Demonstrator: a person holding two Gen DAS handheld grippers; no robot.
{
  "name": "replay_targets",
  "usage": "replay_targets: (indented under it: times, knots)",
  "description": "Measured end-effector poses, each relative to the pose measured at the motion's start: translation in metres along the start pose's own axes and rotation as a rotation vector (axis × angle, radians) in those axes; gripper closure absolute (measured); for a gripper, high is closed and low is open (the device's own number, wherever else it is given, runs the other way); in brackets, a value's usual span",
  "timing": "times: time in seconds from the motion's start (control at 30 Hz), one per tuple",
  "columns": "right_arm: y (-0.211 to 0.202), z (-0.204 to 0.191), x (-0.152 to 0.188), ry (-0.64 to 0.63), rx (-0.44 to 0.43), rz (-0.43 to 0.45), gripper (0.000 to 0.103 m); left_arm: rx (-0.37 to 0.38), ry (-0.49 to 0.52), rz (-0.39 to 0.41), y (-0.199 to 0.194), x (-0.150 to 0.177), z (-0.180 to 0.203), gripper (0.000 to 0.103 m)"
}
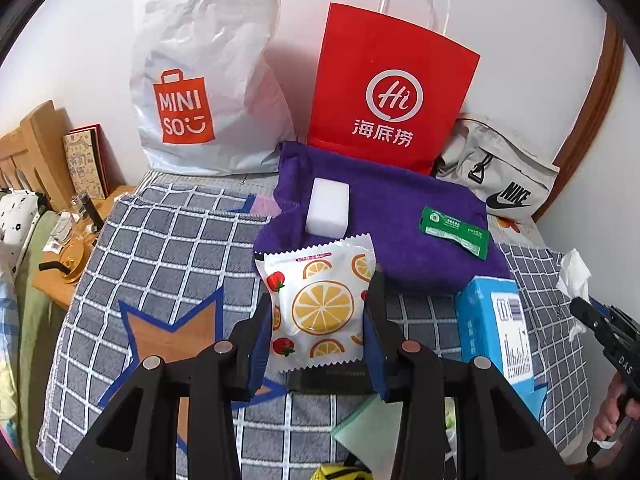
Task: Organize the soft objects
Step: 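Carry the snack packet toward the purple towel while the right tool carries the tissues there, then open the left tool over the towel while the right tool releases the tissues there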
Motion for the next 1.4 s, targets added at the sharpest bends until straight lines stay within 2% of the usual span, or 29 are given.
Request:
replay_targets:
  times: [0.4, 1.1, 1.4]
  knots:
    - [0.038, 0.022, -0.048, -0.015, 0.004, 0.008, 0.082, 0.014, 0.02, -0.014, 0.031, -0.034, 0.015, 0.064]
    - [0.123, 0.066, -0.05, 0.017, -0.016, -0.113, 0.082, 0.055, 0.039, -0.108, 0.12, -0.06, 0.044, 0.064]
    - [0.155, 0.081, -0.04, 0.059, -0.041, -0.177, 0.081, 0.04, 0.074, -0.149, 0.145, -0.06, 0.051, 0.063]
Point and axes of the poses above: each gripper's, at about its wrist camera, not at the fingertips, and y roughly the way its jaws point, z to its right, x to its underside, the point moved 7 cm from there along y, roughly the way its jaws point, and after that the axes turned 12 degrees about -x, right-handed, at the moved point
